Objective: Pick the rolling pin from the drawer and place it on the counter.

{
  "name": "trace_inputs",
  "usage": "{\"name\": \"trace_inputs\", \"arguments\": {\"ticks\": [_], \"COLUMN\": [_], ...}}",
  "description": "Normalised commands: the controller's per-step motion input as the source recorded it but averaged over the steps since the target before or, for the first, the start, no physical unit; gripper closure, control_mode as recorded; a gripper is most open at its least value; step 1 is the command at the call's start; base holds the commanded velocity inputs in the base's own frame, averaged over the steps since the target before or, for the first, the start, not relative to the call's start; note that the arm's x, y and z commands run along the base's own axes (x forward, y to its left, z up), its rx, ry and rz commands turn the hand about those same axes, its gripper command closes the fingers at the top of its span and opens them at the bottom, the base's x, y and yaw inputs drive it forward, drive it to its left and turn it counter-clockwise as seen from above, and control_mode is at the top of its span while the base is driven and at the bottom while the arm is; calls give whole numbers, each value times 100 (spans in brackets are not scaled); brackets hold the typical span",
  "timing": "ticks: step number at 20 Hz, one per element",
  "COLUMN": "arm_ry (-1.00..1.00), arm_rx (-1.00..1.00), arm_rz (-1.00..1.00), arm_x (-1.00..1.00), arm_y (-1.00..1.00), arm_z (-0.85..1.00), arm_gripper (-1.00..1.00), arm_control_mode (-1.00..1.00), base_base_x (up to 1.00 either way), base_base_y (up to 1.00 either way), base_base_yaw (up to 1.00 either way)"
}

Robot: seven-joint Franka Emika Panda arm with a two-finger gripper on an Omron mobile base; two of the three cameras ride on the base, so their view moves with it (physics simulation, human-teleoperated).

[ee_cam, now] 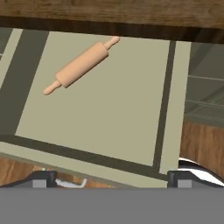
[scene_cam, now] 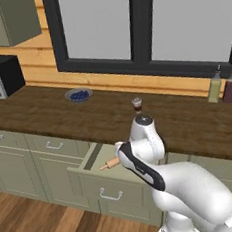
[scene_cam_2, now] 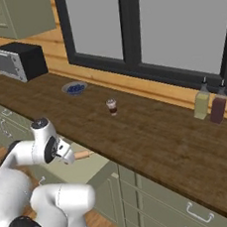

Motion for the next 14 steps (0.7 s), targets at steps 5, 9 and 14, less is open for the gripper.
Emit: {"name": "trace_inputs", "arguments": {"ticks": [5,9,14], "arm_ry": [0,0,0], "arm_rx": [0,0,0], "arm_rz": [-5,0,0], "arm_x": [27,19,1], "arm_y": [0,0,0], "arm_z": [-25,-28,-39], "arm_gripper": [-100,-100,-100], "arm_control_mode": [-100,-100,-100], "base_base_x": [0,0,0], "base_base_y": [0,0,0], "base_base_yaw": [0,0,0]}}
